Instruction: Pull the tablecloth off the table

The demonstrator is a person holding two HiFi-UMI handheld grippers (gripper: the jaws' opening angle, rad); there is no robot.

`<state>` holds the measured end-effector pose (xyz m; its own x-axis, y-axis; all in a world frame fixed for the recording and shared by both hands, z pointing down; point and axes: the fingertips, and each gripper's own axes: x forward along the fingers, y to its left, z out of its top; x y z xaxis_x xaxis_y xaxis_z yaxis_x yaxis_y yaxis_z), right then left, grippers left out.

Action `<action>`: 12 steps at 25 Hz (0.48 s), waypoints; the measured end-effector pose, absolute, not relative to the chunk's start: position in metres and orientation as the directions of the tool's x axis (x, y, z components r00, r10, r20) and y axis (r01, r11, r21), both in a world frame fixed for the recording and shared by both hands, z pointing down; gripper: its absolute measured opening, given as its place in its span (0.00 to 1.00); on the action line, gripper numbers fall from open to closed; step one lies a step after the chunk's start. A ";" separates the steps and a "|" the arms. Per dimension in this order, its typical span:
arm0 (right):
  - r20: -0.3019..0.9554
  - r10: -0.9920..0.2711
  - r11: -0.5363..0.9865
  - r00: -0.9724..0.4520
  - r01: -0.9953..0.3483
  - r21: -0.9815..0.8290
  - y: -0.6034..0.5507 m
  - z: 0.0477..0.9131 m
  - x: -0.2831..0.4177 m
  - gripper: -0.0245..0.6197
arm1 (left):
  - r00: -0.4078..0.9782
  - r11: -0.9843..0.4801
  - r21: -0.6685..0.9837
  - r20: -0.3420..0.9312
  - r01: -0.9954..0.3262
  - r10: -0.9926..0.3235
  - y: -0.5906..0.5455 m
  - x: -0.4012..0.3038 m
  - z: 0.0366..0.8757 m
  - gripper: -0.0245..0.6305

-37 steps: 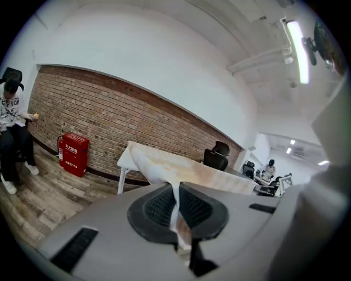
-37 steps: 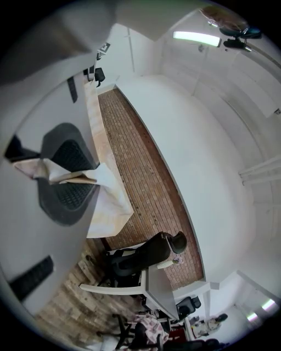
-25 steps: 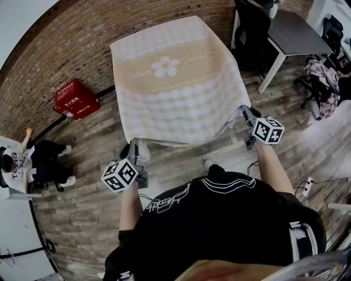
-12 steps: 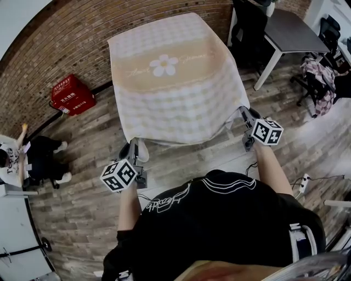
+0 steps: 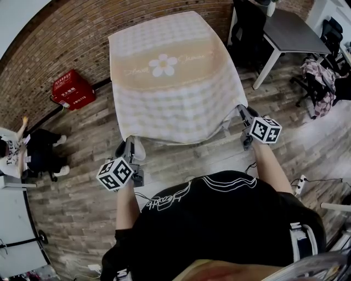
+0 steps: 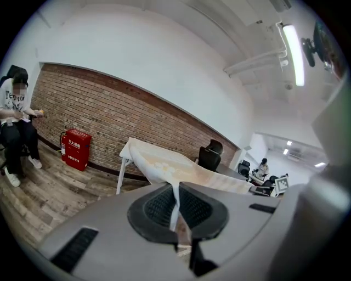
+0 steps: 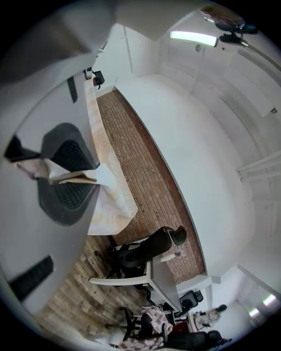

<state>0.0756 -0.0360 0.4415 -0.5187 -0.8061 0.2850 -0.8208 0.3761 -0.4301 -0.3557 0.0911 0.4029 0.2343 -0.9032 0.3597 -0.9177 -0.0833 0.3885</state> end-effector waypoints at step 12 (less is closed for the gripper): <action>0.288 -0.787 0.399 -0.546 -0.805 -0.439 0.004 0.441 0.131 0.05 | 0.200 -0.047 0.383 0.370 -0.922 -0.907 0.143 -0.295 0.401 0.05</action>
<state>0.1312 0.0042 0.4415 -0.5463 -0.7867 0.2876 -0.8052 0.3987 -0.4390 -0.2950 0.1435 0.4014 0.1996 -0.9073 0.3700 -0.9224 -0.0466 0.3834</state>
